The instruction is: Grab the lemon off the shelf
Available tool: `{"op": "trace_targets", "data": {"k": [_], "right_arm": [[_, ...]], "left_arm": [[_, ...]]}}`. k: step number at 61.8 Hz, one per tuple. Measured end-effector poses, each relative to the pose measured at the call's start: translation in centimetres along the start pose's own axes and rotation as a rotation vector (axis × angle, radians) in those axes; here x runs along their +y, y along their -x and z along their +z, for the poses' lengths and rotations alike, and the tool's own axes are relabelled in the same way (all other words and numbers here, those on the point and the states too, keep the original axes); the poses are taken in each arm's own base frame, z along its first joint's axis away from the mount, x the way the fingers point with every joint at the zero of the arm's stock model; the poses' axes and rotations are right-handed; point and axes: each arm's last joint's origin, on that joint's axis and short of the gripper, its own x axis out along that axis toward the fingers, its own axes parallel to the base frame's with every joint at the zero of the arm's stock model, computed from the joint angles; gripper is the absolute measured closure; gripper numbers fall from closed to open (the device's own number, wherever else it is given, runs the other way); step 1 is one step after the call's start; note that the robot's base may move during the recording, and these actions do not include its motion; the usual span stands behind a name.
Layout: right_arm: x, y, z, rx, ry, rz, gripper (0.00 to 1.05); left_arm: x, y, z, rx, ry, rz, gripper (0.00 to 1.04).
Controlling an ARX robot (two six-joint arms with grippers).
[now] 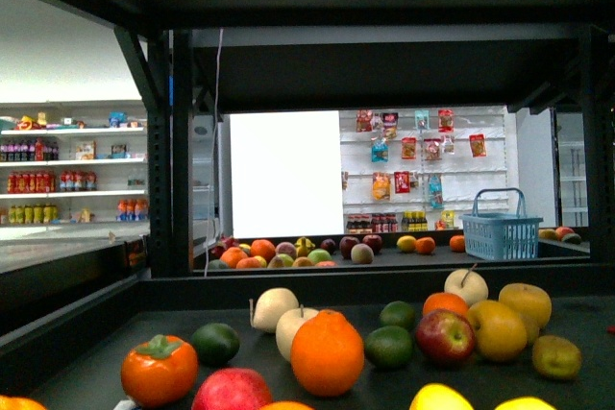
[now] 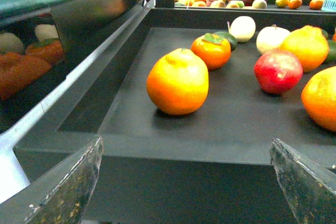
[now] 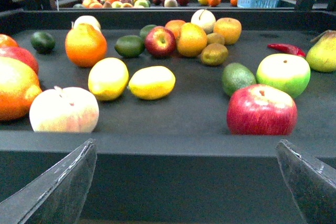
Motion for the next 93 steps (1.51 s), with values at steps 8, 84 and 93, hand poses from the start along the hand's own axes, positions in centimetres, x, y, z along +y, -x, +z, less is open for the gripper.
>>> {"op": "trace_targets", "data": {"k": [8, 84, 93], "right_arm": [[0.0, 0.0, 0.0, 0.0, 0.0, -0.001, 0.02], [0.0, 0.0, 0.0, 0.0, 0.0, -0.001, 0.02], [0.0, 0.0, 0.0, 0.0, 0.0, 0.001, 0.02]], "left_arm": [[0.0, 0.0, 0.0, 0.0, 0.0, 0.0, 0.08], [0.1, -0.4, -0.2, 0.202, 0.158, 0.166, 0.08], [0.2, -2.1, 4.1, 0.198, 0.452, 0.117, 0.08]]}}
